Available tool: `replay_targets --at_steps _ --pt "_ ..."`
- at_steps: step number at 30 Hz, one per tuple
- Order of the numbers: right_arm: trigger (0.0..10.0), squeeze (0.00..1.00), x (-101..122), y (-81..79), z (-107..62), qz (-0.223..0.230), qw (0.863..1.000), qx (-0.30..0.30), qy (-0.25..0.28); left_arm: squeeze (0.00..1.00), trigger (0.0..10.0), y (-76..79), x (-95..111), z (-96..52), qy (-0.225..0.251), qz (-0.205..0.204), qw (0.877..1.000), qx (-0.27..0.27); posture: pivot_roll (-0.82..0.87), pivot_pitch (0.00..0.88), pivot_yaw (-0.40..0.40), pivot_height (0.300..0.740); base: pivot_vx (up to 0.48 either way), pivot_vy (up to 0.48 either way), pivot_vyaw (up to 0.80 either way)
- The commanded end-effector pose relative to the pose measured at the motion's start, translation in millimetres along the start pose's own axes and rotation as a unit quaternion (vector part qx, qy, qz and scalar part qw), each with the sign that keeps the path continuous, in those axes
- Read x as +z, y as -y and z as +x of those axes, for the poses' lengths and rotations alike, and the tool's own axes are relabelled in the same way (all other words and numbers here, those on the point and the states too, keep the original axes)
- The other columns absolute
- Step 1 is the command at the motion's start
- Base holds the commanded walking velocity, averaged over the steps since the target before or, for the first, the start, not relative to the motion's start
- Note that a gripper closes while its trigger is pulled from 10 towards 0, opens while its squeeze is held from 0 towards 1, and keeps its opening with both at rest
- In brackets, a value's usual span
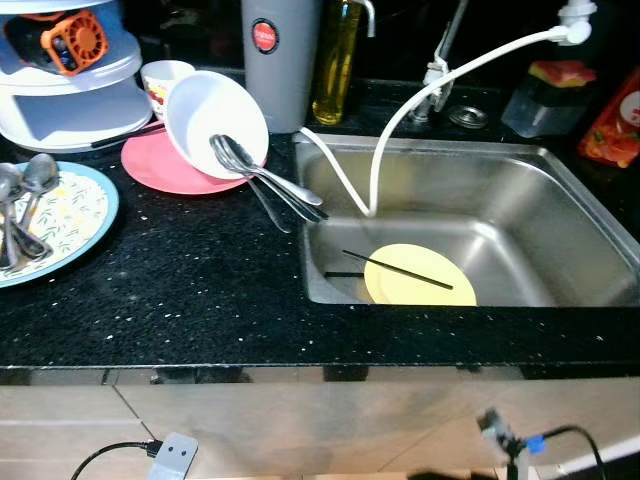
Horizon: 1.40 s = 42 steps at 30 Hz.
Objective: Kitchen organization
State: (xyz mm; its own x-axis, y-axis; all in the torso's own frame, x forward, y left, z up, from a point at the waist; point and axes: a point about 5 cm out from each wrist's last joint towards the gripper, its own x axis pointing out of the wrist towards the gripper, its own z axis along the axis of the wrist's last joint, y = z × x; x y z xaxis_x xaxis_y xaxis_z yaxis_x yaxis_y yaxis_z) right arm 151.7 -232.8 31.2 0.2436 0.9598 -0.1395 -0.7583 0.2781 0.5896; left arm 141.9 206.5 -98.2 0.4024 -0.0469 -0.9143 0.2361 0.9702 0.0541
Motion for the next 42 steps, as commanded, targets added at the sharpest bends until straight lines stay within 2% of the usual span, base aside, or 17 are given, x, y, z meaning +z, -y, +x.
replay_targets --at_steps 1,7,10,15,17,18,19,22,23,26,29,31,36,39,40,41,42 --pt "10.0 0.0 6.6 -7.2 1.6 -0.006 1.0 0.022 0.01 0.0 10.0 -0.6 -10.4 -1.2 -0.021 0.006 1.0 -0.001 -0.03 0.059 -0.048 0.74 0.0 0.0 0.0" --pt "10.0 0.0 29.2 -29.3 11.7 -0.042 0.995 0.089 0.024 0.0 10.0 -0.6 -10.5 -1.3 -0.022 0.007 1.0 -0.002 -0.04 0.054 -0.05 0.74 0.0 0.0 0.0" --pt "10.0 0.0 55.8 -55.7 21.1 -0.069 0.984 0.155 0.051 0.0 10.0 -0.7 -10.9 -1.3 -0.023 0.008 1.0 -0.002 -0.04 0.053 -0.048 0.74 0.0 0.0 0.0" --pt "10.0 0.0 61.4 -62.5 22.5 -0.072 0.982 0.165 0.055 0.0 10.0 -0.7 -11.0 -1.4 -0.023 0.008 1.0 -0.002 -0.04 0.053 -0.048 0.74 0.0 0.0 0.0" --pt "10.0 0.0 101.4 -78.7 35.2 -0.125 0.962 0.213 0.118 0.0 10.0 -1.2 -10.6 -1.4 -0.022 0.007 1.0 -0.001 -0.04 0.056 -0.048 0.74 0.0 0.0 0.0" --pt "10.0 0.0 101.4 -78.7 35.2 -0.125 0.962 0.213 0.118 0.0 10.0 -1.2 -10.6 -1.4 -0.022 0.007 1.0 -0.001 -0.04 0.056 -0.048 0.74 0.0 0.0 0.0" --pt "10.0 0.0 118.8 -84.6 39.8 -0.148 0.951 0.227 0.15 0.0 10.0 -1.3 -10.5 -1.4 -0.022 0.006 1.0 -0.001 -0.04 0.057 -0.046 0.74 0.0 0.0 0.0" --pt "10.0 0.0 146.0 -89.2 44.6 -0.178 0.933 0.232 0.209 0.0 10.0 -1.1 -10.8 -1.4 -0.022 0.005 1.0 -0.001 -0.03 0.056 -0.044 0.74 0.0 0.0 0.0" --pt "10.0 0.0 146.0 -89.2 44.6 -0.178 0.933 0.232 0.209 0.0 10.0 -1.1 -10.8 -1.4 -0.022 0.005 1.0 -0.001 -0.03 0.056 -0.044 0.74 0.0 0.0 0.0" --pt "10.0 0.0 178.3 -93.1 49.5 -0.208 0.909 0.23 0.279 0.0 10.0 -0.9 -11.3 -1.4 -0.023 0.002 1.0 -0.001 -0.03 0.053 -0.038 0.74 0.0 0.0 0.0" --pt "10.0 0.0 200.3 -92.5 58.0 -0.234 0.898 0.207 0.31 0.0 10.0 -0.7 -11.5 -1.4 -0.023 0.0 1.0 0.0 -0.02 0.051 -0.037 0.74 0.0 0.0 0.0" --pt "10.0 0.0 200.3 -92.5 58.0 -0.234 0.898 0.207 0.31 0.0 10.0 -0.7 -11.5 -1.4 -0.023 0.0 1.0 0.0 -0.02 0.051 -0.037 0.74 0.0 0.0 0.0" --pt "10.0 0.0 223.1 -83.8 75.5 -0.255 0.903 0.124 0.323 0.0 10.0 -0.7 -11.4 -1.3 -0.022 -0.002 1.0 0.001 -0.01 0.051 -0.037 0.74 0.0 0.0 0.0" --pt "10.0 0.0 246.3 -65.9 96.6 -0.28 0.905 -0.004 0.319 0.0 10.0 -0.8 -11.4 -1.3 -0.022 -0.002 1.0 0.001 -0.01 0.052 -0.037 0.74 0.0 0.0 0.0" --pt "10.0 0.0 246.3 -65.9 96.6 -0.28 0.905 -0.004 0.319 0.0 10.0 -0.8 -11.4 -1.3 -0.022 -0.002 1.0 0.001 -0.01 0.052 -0.037 0.74 0.0 0.0 0.0" --pt "10.0 0.0 263.8 -51.1 114.6 -0.291 0.901 -0.088 0.311 0.0 10.0 -0.8 -11.4 -1.3 -0.022 -0.002 1.0 0.001 0.0 0.053 -0.04 0.74 0.0 0.0 0.0" --pt "10.0 0.0 269.9 -46.1 121.2 -0.292 0.899 -0.117 0.305 0.0 10.0 -0.7 -11.4 -1.3 -0.022 -0.003 1.0 0.001 0.0 0.053 -0.04 0.74 0.0 0.0 0.78"
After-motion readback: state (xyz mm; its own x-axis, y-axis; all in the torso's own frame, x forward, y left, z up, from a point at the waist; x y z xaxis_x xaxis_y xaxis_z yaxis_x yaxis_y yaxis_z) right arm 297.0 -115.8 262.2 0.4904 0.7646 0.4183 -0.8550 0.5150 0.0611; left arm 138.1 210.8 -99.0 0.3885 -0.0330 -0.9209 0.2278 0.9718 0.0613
